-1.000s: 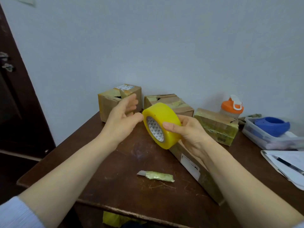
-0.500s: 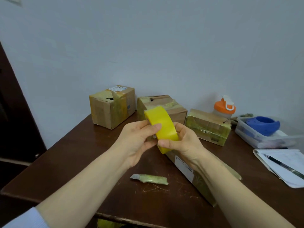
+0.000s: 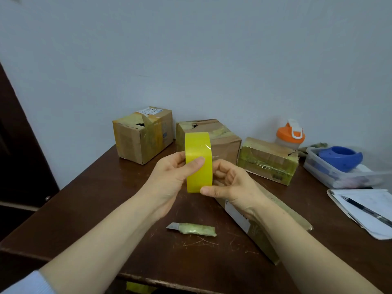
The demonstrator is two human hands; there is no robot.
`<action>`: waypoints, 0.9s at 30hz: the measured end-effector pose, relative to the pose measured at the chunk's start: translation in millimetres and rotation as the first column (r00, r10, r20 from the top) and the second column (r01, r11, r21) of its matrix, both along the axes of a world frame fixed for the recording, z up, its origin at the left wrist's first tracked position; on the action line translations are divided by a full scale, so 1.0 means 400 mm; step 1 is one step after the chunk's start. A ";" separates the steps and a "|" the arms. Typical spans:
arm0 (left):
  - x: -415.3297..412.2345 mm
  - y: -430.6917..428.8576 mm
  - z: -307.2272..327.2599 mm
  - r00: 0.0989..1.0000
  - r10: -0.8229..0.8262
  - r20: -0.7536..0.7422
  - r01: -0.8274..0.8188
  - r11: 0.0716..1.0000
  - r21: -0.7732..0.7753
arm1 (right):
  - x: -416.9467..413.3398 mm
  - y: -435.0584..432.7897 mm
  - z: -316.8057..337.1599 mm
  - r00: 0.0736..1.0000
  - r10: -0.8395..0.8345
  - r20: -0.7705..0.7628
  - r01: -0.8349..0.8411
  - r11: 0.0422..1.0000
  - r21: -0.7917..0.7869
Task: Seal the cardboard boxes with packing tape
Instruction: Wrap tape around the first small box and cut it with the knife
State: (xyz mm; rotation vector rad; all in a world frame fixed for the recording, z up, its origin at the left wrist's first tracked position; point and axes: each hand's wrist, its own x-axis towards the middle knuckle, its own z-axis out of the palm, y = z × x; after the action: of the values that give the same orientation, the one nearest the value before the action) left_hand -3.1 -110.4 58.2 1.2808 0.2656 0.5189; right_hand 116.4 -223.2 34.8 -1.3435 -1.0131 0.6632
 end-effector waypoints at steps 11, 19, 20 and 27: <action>-0.018 0.131 -0.128 0.615 0.640 -0.460 0.320 0.330 0.888 | 0.090 -0.011 -0.052 0.483 0.119 0.867 0.748 0.459 -0.480; -0.001 0.175 -0.188 0.514 0.723 -0.462 0.591 0.091 0.801 | 0.164 -0.083 -0.069 0.552 0.375 0.745 0.554 0.503 -0.664; 0.006 0.171 -0.192 0.517 0.721 -0.461 0.591 0.089 0.802 | 0.172 -0.099 -0.064 0.564 0.384 0.731 0.504 0.541 -0.673; 0.080 0.085 -0.170 0.840 0.299 -0.453 0.445 0.099 0.890 | 0.208 -0.154 -0.043 0.678 0.334 0.655 0.320 0.668 -0.672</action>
State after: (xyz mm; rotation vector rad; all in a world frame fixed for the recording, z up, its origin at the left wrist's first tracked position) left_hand 29.0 -76.5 -9.8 2.9049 0.3086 0.1219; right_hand 199.5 -285.0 17.6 -2.5089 -1.4688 0.5471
